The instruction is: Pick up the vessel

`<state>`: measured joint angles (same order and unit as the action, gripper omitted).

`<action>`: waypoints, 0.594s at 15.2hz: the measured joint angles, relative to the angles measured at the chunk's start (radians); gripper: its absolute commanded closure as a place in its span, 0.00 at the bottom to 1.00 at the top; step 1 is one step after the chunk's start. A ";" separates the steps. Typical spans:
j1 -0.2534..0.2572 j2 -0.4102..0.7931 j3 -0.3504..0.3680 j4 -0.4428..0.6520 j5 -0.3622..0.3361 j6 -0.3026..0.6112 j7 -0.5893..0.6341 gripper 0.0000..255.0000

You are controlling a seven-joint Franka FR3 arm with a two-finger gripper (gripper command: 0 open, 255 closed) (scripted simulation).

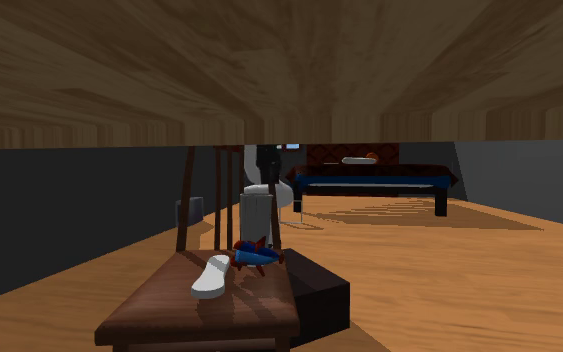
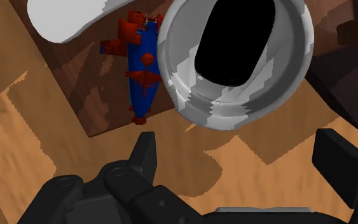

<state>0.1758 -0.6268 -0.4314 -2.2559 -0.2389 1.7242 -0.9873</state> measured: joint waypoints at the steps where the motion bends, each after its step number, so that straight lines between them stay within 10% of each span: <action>1: 0.001 0.000 -0.007 -0.009 -0.005 0.010 -0.012 0.00; 7: -0.003 -0.002 -0.024 -0.083 -0.020 0.082 -0.020 0.00; 8: -0.003 -0.001 -0.025 -0.088 -0.021 0.088 -0.021 1.00; 9: -0.004 -0.002 -0.026 -0.091 -0.022 0.091 -0.021 1.00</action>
<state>0.1722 -0.6283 -0.4571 -2.3464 -0.2605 1.8147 -1.0079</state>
